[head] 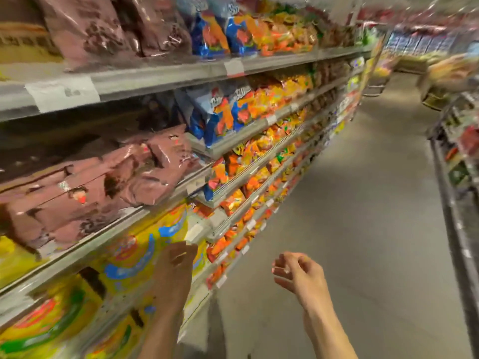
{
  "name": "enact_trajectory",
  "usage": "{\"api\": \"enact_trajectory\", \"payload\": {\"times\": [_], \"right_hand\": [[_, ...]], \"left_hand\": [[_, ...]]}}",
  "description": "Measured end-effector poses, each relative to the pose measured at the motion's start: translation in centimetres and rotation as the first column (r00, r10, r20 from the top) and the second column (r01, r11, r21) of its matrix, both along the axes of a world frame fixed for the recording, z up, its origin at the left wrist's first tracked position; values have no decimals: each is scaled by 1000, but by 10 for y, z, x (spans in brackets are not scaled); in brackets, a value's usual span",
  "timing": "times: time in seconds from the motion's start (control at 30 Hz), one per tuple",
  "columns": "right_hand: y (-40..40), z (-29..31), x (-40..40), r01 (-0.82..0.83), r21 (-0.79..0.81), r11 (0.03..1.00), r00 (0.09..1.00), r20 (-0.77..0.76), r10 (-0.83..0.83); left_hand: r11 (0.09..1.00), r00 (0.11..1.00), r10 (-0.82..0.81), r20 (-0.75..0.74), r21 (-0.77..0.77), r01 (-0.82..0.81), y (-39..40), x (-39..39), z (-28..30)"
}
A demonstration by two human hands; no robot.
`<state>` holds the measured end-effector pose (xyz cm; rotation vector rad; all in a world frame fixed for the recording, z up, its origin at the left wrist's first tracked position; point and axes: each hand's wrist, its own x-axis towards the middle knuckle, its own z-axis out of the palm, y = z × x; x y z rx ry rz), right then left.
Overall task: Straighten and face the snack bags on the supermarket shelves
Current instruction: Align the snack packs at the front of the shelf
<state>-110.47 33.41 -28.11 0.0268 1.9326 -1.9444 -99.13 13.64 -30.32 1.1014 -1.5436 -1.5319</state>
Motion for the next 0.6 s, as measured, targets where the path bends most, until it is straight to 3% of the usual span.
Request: {"api": "enact_trajectory", "payload": {"times": [0.13,0.37,0.6], "right_hand": [[-10,16,-94,36,40,999,999,-20,-35],[-38,25,-239,1,26,1000,1000,-11,0],[-73,-12,-371,-206,35,978,979,20,205]], "left_hand": [[991,996,-52,-73,117,61,-6,-118,5],[994,994,-68,-81,85,74,-18,-266,9],[992,996,92,17,79,-93,-30,-359,-5]]}}
